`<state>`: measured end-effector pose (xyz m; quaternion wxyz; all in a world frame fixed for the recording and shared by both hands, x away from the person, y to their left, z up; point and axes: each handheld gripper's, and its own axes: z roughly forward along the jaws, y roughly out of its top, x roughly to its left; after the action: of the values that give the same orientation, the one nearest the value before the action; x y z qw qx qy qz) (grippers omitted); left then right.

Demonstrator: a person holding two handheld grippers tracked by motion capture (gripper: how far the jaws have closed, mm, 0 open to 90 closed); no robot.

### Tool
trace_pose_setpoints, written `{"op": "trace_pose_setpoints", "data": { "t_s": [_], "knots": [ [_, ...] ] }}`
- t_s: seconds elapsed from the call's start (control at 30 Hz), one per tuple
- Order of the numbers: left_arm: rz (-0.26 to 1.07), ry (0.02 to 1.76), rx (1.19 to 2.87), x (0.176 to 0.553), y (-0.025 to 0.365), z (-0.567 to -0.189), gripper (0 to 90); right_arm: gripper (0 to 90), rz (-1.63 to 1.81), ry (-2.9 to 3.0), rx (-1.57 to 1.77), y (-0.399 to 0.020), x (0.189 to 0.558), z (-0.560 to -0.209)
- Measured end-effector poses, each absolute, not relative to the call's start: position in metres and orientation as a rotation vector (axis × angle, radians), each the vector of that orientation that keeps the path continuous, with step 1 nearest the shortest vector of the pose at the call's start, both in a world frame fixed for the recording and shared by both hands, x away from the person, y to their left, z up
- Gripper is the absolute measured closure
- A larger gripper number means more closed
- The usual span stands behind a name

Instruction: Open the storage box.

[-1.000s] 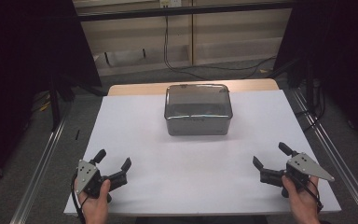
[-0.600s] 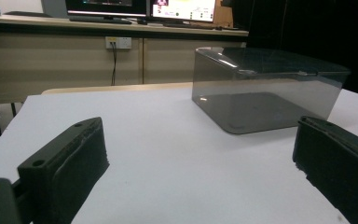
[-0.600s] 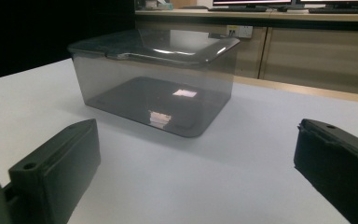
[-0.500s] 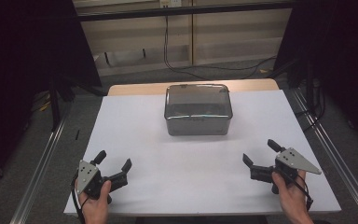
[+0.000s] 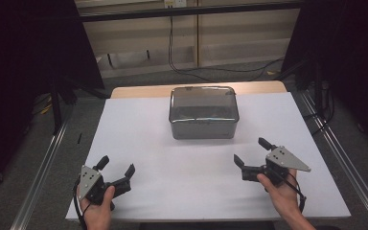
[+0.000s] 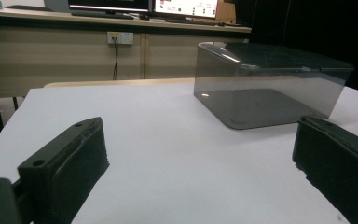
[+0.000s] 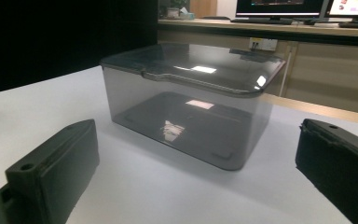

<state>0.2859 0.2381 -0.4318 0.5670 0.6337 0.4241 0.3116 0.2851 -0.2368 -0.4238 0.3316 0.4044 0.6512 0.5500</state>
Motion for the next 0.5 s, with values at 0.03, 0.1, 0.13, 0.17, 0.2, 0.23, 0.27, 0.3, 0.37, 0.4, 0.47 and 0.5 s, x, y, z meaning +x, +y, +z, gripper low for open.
{"op": "trace_pose_setpoints", "data": {
  "t_s": [0.03, 0.1, 0.13, 0.17, 0.2, 0.23, 0.27, 0.3, 0.37, 0.4, 0.47, 0.5],
  "knots": [
    [0.732, 0.994, 1.490, 0.286, 0.238, -0.432, 2.8, 0.0, 1.438, 1.708, 1.047, -0.235, 0.287, -0.423],
    [0.723, 0.990, 1.494, 0.286, 0.239, -0.432, 2.8, 0.0, 1.444, 1.718, 1.024, -0.230, 0.290, -0.423],
    [0.706, 0.999, 1.487, 0.286, 0.239, -0.432, 2.8, 0.0, 1.446, 1.721, 1.021, -0.228, 0.291, -0.422],
    [0.703, 1.003, 1.493, 0.287, 0.240, -0.433, 3.0, 0.0, 1.450, 1.724, 1.009, -0.226, 0.293, -0.422],
    [0.706, 1.003, 1.490, 0.287, 0.241, -0.433, 3.4, 0.0, 1.453, 1.729, 1.004, -0.224, 0.294, -0.421],
    [0.705, 0.998, 1.485, 0.288, 0.241, -0.433, 3.4, 0.0, 1.452, 1.732, 0.995, -0.223, 0.296, -0.421],
    [0.710, 0.994, 1.489, 0.289, 0.240, -0.433, 3.4, 0.0, 1.441, 1.737, 0.988, -0.221, 0.297, -0.421],
    [0.710, 0.994, 1.489, 0.289, 0.240, -0.433, 3.4, 0.0, 1.441, 1.737, 0.988, -0.221, 0.297, -0.421],
    [0.720, 0.989, 1.495, 0.291, 0.239, -0.433, 3.4, 0.0, 1.444, 1.740, 0.988, -0.218, 0.301, -0.421],
    [0.724, 0.984, 1.492, 0.292, 0.237, -0.433, 3.4, 0.0, 1.442, 1.751, 0.978, -0.214, 0.304, -0.421],
    [0.719, 0.982, 1.497, 0.293, 0.235, -0.433, 3.4, 0.0, 1.441, 1.760, 0.958, -0.210, 0.306, -0.420],
    [0.721, 0.981, 1.499, 0.292, 0.235, -0.433, 3.4, 0.0, 1.439, 1.759, 0.953, -0.208, 0.308, -0.420]
  ]
}}
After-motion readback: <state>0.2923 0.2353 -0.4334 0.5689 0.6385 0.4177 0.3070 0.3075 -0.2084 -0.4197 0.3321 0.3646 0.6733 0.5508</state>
